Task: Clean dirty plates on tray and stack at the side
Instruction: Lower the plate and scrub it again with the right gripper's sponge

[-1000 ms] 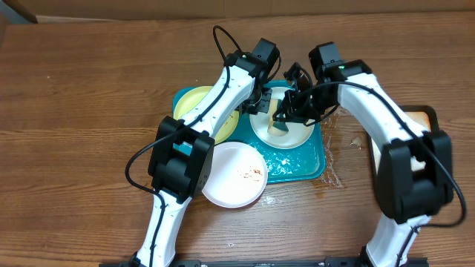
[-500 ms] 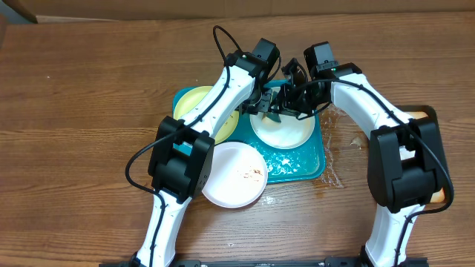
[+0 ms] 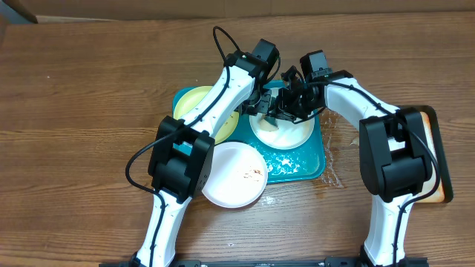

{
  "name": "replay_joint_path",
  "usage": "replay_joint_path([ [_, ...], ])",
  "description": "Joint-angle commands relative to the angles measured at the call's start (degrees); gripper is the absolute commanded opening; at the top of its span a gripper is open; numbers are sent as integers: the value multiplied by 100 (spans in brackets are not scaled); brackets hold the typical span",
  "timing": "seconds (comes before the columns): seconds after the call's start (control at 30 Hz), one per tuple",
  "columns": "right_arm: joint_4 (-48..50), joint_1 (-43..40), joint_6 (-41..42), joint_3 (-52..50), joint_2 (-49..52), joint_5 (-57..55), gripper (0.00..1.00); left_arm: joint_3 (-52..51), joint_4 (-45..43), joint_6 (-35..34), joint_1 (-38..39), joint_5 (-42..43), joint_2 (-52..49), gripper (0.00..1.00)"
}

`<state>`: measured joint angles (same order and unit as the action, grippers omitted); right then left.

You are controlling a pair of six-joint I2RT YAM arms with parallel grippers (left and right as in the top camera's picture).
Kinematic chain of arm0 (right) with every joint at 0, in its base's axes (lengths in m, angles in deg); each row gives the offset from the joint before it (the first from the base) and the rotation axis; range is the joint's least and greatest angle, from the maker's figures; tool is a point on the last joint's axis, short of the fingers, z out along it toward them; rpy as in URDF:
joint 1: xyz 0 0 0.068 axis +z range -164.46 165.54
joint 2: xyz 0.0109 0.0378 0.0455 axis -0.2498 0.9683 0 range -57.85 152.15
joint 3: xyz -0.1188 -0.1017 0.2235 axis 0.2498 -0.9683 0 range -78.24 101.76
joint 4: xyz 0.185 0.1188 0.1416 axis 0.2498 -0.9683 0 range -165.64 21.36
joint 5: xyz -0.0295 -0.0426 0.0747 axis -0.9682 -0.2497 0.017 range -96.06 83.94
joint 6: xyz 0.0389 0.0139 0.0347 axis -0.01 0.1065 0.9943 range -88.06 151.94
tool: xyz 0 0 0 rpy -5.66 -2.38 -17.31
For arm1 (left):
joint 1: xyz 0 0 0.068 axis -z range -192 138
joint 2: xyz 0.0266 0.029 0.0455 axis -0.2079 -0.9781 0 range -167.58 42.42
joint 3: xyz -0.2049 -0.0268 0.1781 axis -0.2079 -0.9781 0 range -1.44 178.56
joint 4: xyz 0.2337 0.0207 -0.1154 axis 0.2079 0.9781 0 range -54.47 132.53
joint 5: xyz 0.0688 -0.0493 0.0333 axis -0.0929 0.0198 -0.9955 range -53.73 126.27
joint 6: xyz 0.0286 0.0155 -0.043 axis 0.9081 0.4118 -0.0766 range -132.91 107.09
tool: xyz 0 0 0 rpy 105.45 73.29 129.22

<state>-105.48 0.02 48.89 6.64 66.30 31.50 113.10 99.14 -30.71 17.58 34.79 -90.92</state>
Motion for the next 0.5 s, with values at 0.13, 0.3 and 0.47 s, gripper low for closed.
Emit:
replay_joint_path([
  [0.13,-289,-35,457,-46,70,-1617,4,-7,66,-22,11,-48,-7,4],
  [0.3,-839,-284,452,-46,70,-2507,4,-7,70,-61,11,-153,-7,4],
  [0.47,-1147,-498,452,-44,70,-3058,4,-7,66,-59,13,-166,-7,4],
])
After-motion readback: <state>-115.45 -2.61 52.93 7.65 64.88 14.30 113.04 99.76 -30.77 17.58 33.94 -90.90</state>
